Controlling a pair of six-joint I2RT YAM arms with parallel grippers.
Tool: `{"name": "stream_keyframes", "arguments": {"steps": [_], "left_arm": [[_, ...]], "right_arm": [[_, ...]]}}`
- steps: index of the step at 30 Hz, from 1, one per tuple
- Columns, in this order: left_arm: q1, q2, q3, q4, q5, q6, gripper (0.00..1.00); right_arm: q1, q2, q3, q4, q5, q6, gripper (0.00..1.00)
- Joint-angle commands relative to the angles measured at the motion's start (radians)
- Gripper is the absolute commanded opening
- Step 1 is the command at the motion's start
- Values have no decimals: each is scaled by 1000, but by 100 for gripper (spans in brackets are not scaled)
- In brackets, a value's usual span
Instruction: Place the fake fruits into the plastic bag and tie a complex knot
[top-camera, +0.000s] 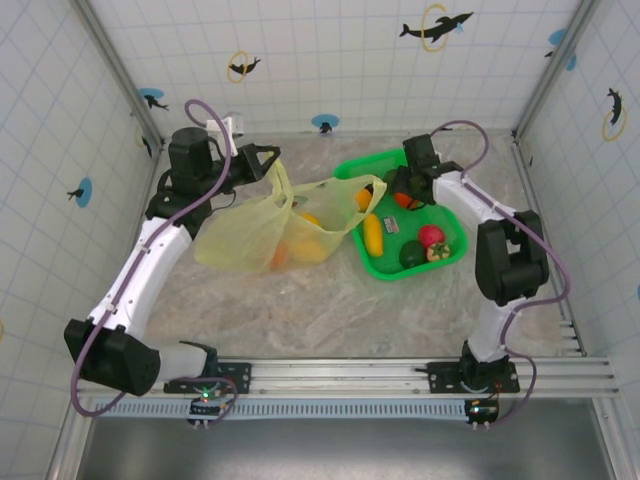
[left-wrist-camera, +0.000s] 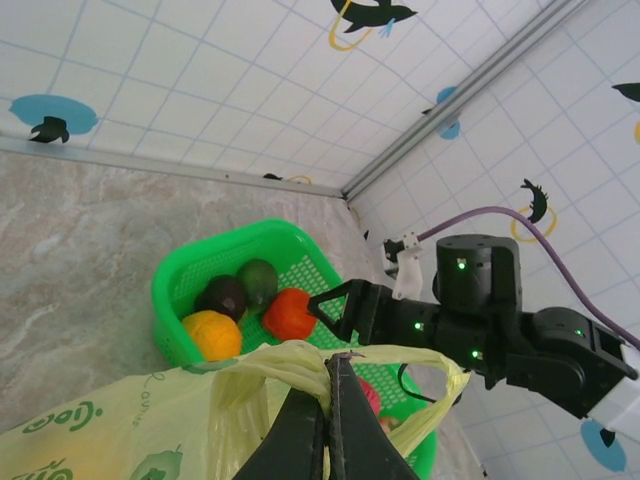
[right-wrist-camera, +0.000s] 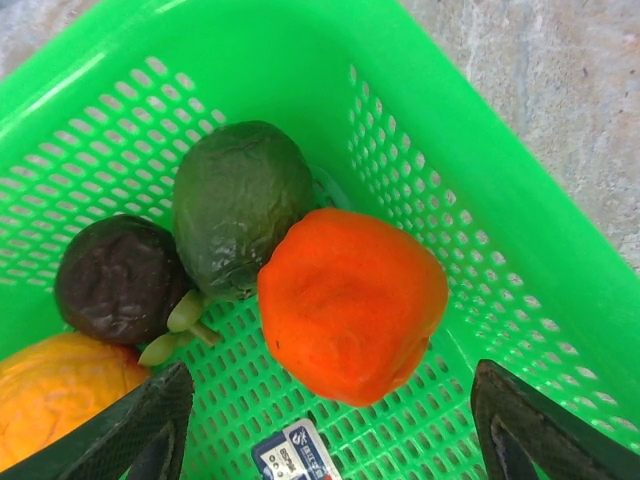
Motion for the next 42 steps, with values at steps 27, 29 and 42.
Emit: {"name": "stream_keyframes", "arguments": {"steps": [27,29,42], "left_arm": [[-7,-14,18,-14,-22,37,0],[-7,-14,17,-13,-20,36,0],[-7,-22,11,1,-18,25,0]], "right_arm": [[1,134,112,-31,13,-56,66],[0,77,69,-3,-6,-69,66],[-6,-363,-173,360,-390,-141,60]]}}
